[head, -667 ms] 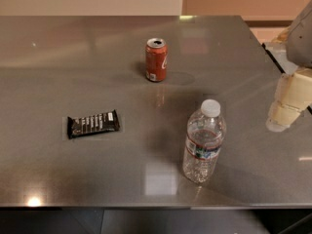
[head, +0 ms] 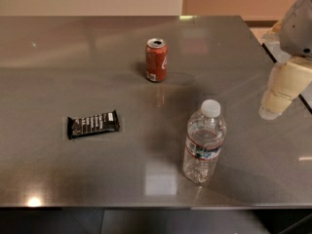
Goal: Move coke can near water bottle
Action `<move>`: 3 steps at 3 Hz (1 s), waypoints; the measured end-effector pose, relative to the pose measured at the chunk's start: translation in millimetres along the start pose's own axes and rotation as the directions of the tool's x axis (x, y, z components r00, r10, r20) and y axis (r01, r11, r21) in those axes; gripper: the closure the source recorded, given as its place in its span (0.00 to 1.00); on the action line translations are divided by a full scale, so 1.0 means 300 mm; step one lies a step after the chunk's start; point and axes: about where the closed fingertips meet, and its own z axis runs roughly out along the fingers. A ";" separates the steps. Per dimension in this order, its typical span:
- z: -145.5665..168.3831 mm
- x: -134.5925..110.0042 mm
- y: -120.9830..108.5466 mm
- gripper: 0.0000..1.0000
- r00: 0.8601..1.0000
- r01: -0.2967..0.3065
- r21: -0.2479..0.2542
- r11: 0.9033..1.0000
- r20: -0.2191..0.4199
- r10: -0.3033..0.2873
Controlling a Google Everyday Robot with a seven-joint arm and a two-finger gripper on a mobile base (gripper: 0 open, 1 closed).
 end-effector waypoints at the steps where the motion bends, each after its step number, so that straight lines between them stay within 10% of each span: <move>1: 0.037 -0.062 -0.143 0.00 0.997 -0.010 0.015 1.000 0.073 0.009; 3: 0.161 -0.186 -0.350 0.00 0.974 -0.047 0.015 0.999 0.224 0.043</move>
Offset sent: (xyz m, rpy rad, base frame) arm 0.1247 0.0215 0.0017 0.2231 -0.0703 0.0306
